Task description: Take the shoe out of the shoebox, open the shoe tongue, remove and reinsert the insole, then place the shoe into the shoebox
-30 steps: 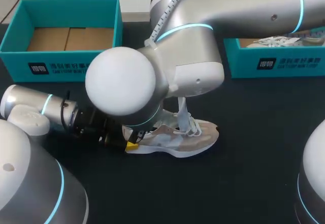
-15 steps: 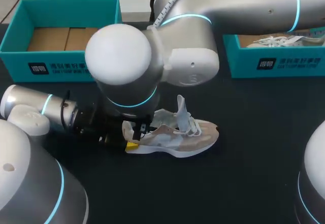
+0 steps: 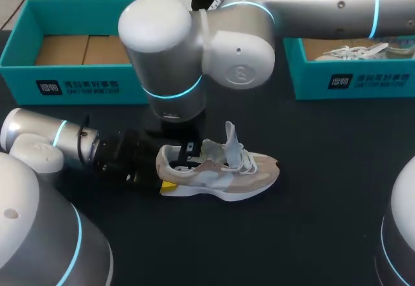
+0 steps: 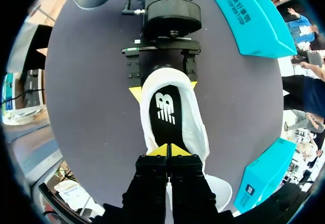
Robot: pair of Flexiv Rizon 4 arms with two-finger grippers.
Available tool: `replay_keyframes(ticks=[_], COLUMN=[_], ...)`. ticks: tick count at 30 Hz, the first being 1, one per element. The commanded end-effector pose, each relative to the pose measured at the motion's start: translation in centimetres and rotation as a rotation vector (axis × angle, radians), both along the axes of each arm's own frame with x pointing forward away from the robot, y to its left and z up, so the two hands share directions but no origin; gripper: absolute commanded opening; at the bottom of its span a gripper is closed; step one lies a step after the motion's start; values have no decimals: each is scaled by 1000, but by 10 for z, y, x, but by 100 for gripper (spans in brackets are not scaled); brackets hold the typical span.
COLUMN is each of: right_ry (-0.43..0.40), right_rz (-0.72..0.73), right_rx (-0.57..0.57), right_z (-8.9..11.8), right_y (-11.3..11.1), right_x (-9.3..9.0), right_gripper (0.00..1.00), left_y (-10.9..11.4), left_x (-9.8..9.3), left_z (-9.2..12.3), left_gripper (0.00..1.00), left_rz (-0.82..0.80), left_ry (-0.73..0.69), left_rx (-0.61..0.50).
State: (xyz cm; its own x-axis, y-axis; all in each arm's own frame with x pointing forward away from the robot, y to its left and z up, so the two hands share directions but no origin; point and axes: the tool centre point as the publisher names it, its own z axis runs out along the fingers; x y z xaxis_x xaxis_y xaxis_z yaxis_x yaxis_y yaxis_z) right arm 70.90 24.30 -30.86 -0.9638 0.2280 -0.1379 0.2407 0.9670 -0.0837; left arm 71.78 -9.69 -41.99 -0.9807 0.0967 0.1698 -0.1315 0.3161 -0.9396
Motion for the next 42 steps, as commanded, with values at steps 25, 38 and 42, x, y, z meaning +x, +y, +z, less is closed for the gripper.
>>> replay_keyframes(ticks=[25, 38, 42], right_ry=[55, 94, 95], right_rz=[69, 37, 17], right_rx=[-36, -28, -32], right_z=[-26, -55, -57], right_y=[10, -6, -11], right_x=[17, 19, 21], right_gripper=[0, 0, 0], left_y=[-1, -1, -1], left_x=[0, 0, 0], left_z=[-7, -7, -7], left_gripper=[0, 0, 0], left_rz=[2, 2, 2], left_ry=[0, 0, 0], left_rx=[-1, -1, -1])
